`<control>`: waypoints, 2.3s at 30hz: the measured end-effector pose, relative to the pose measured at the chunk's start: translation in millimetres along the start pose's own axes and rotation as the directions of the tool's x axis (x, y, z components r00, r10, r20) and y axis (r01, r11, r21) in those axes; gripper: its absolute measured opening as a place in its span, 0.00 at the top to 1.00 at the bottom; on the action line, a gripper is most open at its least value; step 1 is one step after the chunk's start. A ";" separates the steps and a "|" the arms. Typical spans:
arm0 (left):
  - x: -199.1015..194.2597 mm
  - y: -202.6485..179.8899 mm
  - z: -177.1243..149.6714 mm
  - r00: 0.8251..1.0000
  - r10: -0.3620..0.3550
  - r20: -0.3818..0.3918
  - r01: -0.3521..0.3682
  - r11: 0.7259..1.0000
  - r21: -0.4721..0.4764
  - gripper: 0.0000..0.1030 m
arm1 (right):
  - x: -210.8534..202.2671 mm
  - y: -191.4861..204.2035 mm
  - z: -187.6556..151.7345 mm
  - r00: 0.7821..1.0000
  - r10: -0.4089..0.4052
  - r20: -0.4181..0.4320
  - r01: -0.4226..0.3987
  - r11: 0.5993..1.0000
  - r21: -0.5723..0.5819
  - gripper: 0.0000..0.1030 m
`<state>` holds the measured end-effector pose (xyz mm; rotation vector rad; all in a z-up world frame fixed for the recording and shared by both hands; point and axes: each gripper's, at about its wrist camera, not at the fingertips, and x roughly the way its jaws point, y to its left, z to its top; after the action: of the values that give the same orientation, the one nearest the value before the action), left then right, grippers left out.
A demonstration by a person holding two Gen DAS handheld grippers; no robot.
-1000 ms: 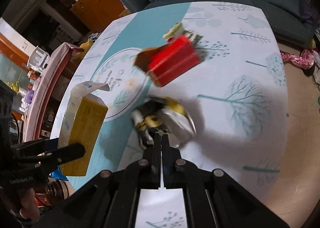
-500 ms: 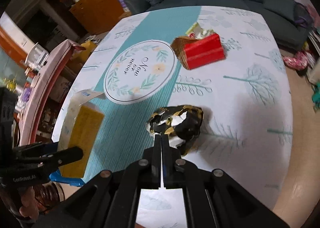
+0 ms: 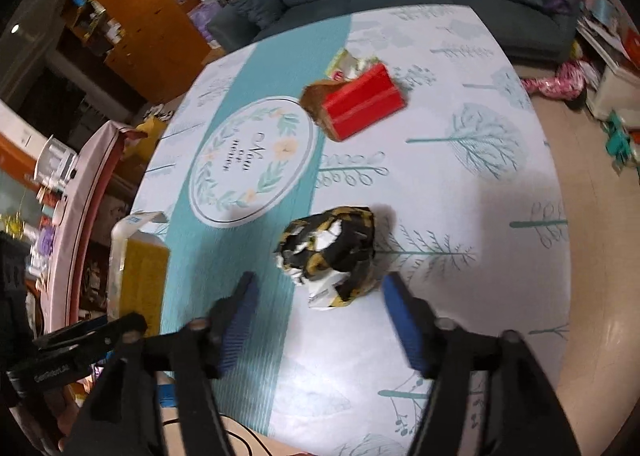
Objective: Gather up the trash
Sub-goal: 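Lift the toothpaste box and black-and-gold wrapper and carry both toward the bin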
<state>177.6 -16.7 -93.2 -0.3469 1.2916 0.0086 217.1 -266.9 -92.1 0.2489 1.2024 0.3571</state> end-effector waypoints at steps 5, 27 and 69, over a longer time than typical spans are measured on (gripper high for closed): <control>4.1 -2.2 7.9 1.000 0.020 0.008 -0.020 1.000 -0.003 0.46 | 16.3 -12.7 5.5 0.997 0.069 -0.031 -0.066 0.993 0.096 0.29; -3.3 8.8 -3.0 0.997 0.061 0.045 -0.061 0.998 -0.010 0.46 | 45.4 9.3 4.7 0.992 0.096 -0.087 -0.090 0.993 0.072 0.59; 134.5 150.2 -234.8 0.973 -0.003 -0.229 0.039 0.988 0.151 0.46 | 154.8 86.8 -283.9 0.940 -0.145 -0.310 0.162 0.986 0.031 0.58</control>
<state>-34.6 40.3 -311.2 -0.2329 1.5062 -0.1530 -12.7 -125.9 -290.6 0.1489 1.5308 0.2304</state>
